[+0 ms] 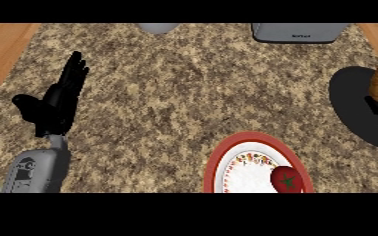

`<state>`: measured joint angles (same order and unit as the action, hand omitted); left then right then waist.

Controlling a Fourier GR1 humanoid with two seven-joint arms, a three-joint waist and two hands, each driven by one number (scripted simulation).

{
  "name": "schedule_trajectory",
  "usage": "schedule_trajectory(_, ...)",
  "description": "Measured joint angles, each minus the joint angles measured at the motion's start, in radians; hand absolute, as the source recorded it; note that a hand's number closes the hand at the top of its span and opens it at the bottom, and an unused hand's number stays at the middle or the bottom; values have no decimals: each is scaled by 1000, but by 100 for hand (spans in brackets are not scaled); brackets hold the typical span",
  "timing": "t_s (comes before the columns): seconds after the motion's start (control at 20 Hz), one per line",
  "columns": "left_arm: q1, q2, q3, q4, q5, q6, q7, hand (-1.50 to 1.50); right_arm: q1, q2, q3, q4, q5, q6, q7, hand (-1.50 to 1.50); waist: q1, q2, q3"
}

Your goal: Pick the croissant from the plate and place it in the pan

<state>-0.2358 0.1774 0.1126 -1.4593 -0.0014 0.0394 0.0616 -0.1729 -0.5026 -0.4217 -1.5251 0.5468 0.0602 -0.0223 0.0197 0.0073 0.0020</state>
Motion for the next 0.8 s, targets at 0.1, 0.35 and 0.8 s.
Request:
schedule_trajectory(0.1, 3, -13, -15, -10, -9, 7, 3, 0, -53, -32, -7, 133, 48, -58, -56, 150, 8, 2, 0)
schedule_trajectory(0.35, -16, -9, -15, -10, -6, 1, 14, 0, -195, -106, -39, 493, 108, -181, -213, 150, 21, 6, 1)
schedule_trajectory(0.8, -36, -28, -35, -2, -15, 3, 15, 0, -382, -167, -102, 975, 102, -266, -420, -150, 41, 18, 4)
